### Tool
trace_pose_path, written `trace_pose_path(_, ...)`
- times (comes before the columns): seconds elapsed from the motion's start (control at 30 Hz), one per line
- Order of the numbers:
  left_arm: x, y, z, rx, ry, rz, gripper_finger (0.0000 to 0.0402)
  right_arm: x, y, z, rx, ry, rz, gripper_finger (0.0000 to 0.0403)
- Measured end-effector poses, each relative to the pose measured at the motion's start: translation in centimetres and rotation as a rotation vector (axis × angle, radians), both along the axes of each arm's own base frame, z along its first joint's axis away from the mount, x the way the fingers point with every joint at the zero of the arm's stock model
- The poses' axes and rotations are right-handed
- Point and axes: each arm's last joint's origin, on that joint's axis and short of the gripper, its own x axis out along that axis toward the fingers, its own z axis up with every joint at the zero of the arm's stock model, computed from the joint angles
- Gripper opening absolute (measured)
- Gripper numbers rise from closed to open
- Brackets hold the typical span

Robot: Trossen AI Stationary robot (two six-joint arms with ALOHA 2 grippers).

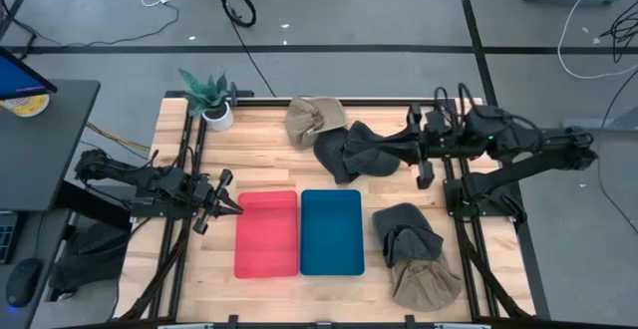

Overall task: Pick & Place hat
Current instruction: Put the top right black cap into the blue bin

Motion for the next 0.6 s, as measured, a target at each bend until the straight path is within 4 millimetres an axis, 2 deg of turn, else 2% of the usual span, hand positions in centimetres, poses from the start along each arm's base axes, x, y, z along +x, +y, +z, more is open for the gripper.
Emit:
trace_pose_path(0.23,0.0,0.0,0.0,0.0,0.0,0.0,0.0034,2.1,0.2,-1.5,0.077,0.069,-0.003,0.0038)
trace_pose_path(0.6,0.0,0.0,0.0,0.001,0.0,0.0,0.0034,5.2,0.6,-3.7,0.058,0.169,-0.006,0.0038)
